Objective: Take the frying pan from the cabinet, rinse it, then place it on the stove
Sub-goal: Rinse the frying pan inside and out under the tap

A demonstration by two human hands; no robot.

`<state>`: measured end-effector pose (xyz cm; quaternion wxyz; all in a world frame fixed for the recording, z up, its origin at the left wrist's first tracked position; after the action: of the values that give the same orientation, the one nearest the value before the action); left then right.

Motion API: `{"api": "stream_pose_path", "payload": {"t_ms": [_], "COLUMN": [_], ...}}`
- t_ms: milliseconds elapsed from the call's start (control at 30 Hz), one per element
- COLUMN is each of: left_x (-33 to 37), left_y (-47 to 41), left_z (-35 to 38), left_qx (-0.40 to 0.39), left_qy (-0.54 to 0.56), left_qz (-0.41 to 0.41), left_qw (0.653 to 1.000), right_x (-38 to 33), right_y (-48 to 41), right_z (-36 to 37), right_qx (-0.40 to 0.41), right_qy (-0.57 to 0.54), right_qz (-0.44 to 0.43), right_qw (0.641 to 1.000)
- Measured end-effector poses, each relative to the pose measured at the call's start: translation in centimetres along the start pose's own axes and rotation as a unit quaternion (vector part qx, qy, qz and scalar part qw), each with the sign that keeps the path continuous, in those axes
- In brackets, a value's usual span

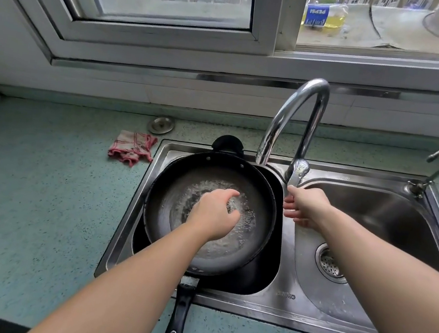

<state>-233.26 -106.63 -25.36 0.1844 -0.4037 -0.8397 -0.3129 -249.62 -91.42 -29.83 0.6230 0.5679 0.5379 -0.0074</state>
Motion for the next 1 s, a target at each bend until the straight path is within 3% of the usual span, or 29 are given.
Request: {"api": "stream_pose_path", "payload": {"t_ms": [100, 267, 400, 567, 1000], "left_x": [0.0, 0.4, 0.7, 0.2, -7.3], "left_y": [1.0, 3.0, 4.9, 8.4, 20.1], "left_z": [-0.3, -1.6, -2.9, -3.5, -0.6], "left_qx": [-0.001, 0.003, 0.017, 0.017, -0.060], "left_qy": [-0.005, -0.029, -0.037, -0.073, -0.024], "left_qz": [-0.004, 0.004, 0.017, 0.045, 0.031], "left_qw": [1.000, 1.000, 0.999, 0.996, 0.997], "right_x": [-0.2, -0.9, -2.3, -1.8, 10.6], "right_y": [0.5, 3.9, 8.0, 12.5, 21.8], "right_z": [0.1, 4.6, 7.0, 8.4, 17.8], "right_qx": [0.027, -0.053, -0.060, -0.041, -0.058], "right_qy": [0.009, 0.077, 0.125, 0.133, 0.209], "right_qz": [-0.005, -0.036, -0.109, -0.139, -0.086], "right_qw": [1.000, 0.995, 0.984, 0.980, 0.972]}}
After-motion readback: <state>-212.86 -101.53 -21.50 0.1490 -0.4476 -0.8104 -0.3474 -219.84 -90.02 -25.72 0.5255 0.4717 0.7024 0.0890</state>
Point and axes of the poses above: each hand's wrist, its own y-axis away from the middle knuckle, its own z-axis out of the palm, x = y × z, the point moved 9 cm from there along -y, towards the middle knuckle, and after that the axes turned 7 degrees about -x, right-handed, at the moved point
